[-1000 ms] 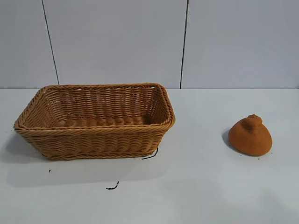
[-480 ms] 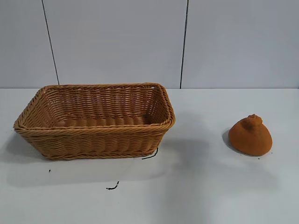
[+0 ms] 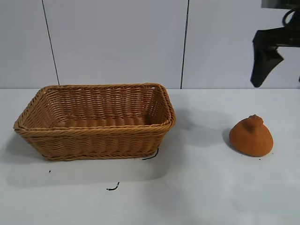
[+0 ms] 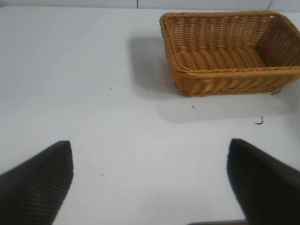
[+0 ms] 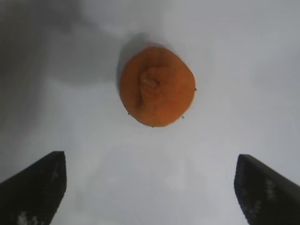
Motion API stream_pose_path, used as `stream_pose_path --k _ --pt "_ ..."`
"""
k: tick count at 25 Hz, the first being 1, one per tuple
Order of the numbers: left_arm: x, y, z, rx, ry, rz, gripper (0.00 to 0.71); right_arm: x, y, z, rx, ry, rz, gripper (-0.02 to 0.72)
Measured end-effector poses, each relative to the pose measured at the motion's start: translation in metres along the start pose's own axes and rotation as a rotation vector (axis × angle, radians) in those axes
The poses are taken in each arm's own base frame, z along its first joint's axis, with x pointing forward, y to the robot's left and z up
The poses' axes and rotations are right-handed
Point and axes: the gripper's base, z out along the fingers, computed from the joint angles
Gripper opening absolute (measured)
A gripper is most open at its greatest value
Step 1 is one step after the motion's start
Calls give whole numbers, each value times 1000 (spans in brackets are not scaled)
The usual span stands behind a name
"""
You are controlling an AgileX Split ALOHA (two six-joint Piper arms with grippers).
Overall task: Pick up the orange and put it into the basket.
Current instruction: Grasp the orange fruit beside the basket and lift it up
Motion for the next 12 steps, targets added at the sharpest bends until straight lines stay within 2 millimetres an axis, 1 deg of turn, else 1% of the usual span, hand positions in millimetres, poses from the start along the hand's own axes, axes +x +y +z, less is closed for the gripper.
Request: stream_pose_path --k 4,8,11,12 --pt "0 0 0 0 0 0 639 -3 -3 31 22 26 -7 695" --pt "0 0 0 0 0 0 639 -8 -6 63 30 16 -9 695" --pt "0 0 0 0 0 0 639 -7 -7 83 31 30 -7 695" --pt "0 0 0 0 0 0 639 -7 -7 86 32 34 -7 695"
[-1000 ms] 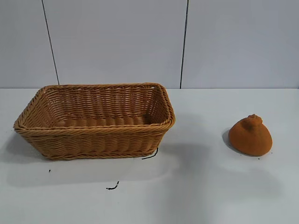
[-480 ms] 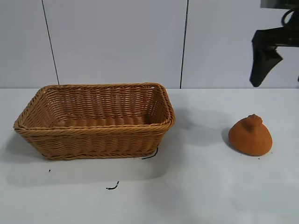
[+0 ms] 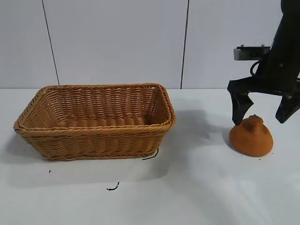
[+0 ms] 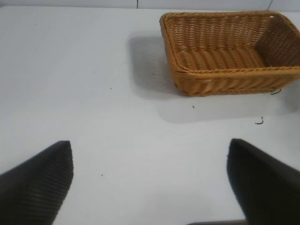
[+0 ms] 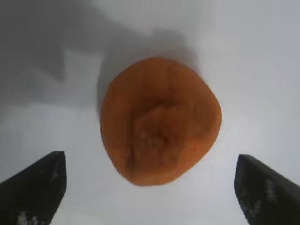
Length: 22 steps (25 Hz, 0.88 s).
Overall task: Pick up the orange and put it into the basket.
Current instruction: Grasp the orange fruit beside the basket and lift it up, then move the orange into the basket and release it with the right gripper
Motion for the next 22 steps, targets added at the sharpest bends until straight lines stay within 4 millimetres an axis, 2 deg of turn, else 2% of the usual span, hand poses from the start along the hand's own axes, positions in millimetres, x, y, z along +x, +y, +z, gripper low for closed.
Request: stream_pose_path --k 2,4,5,8,10,11,14,20,21,22 --pt "0 0 0 0 0 0 639 1 0 6 1 15 0 695" --pt "0 0 0 0 0 0 639 1 0 6 1 13 0 629" --pt "0 0 0 0 0 0 639 0 0 5 0 14 0 572" --pt "0 0 0 0 -1 0 639 -3 0 0 1 33 -1 286" --pt "0 0 0 0 -1 0 639 -9 0 -8 2 35 -4 145" --pt "0 0 0 0 -1 0 639 -12 1 -13 2 38 -5 110" --pt "0 0 0 0 -1 0 639 -22 2 -31 0 21 -5 109" --pt "0 0 0 0 -1 0 639 -54 6 -102 -7 -130 -15 109" --pt "0 0 0 0 -1 0 639 -54 6 -102 -7 -130 -15 109" --pt "0 0 0 0 -1 0 639 -63 7 -122 -9 -167 -16 109"
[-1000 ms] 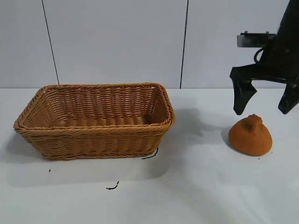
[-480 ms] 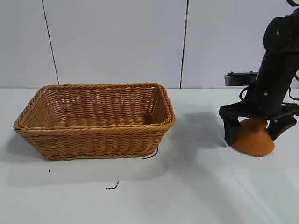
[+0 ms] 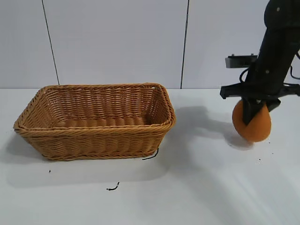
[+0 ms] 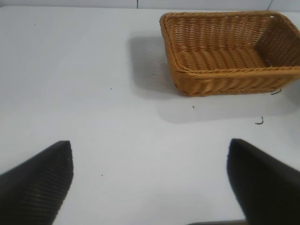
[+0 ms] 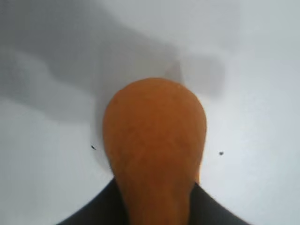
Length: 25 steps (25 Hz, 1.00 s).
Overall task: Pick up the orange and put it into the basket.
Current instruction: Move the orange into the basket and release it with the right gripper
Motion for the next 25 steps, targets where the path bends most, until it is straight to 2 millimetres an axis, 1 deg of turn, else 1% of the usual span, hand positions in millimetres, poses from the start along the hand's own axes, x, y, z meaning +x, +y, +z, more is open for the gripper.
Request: stream_pose_path --k 3,6,7,11,16,19,22,23,25 --pt "0 0 0 0 0 0 639 -11 1 -19 -3 -34 0 109" --pt "0 0 0 0 0 0 639 -15 3 -26 -11 -56 -1 109" --pt "0 0 0 0 0 0 639 -19 9 -32 -19 -76 -10 109" --pt "0 0 0 0 0 0 639 -18 34 -35 -46 -78 -59 109" --pt "0 0 0 0 0 0 639 -12 95 -37 -104 -114 -179 109" --pt "0 0 0 0 0 0 639 -4 139 -41 -149 -159 -265 109" --pt "0 0 0 0 0 0 639 5 178 -44 -198 -210 -337 109" --pt "0 0 0 0 0 0 639 9 191 -43 -213 -223 -359 109" --pt "0 0 0 0 0 0 639 14 209 -38 -234 -236 -389 109"
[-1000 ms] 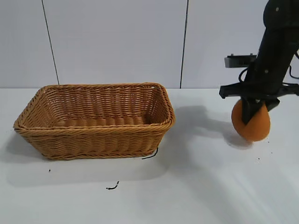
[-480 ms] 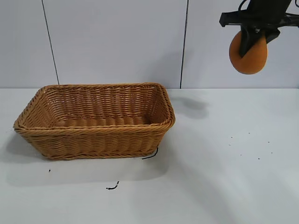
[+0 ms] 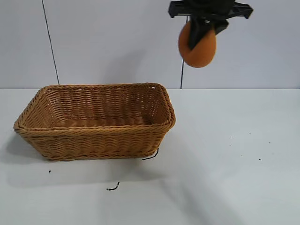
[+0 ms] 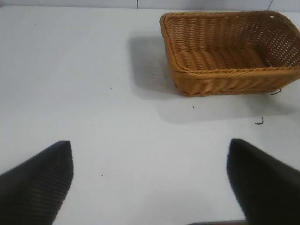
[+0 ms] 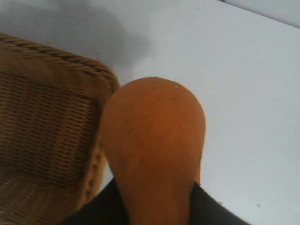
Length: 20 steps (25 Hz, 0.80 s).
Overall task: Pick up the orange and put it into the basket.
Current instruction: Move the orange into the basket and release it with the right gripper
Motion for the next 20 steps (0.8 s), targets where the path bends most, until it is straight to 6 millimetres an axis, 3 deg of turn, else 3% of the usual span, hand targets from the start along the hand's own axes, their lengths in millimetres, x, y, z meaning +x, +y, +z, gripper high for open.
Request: stream_pose_path --k 6,8,9,13,16,20 --pt "0 0 0 0 0 0 639 17 33 62 -37 50 -51 109" --pt "0 0 0 0 0 0 639 23 33 82 -38 64 -49 109" --pt "0 0 0 0 0 0 639 23 33 82 -38 64 -49 109" --pt "0 0 0 0 0 0 639 42 31 128 -31 113 -43 114" --pt "0 0 0 0 0 0 639 44 30 131 -33 121 -41 216" --pt "0 0 0 0 0 0 639 36 32 125 -38 105 -40 555"
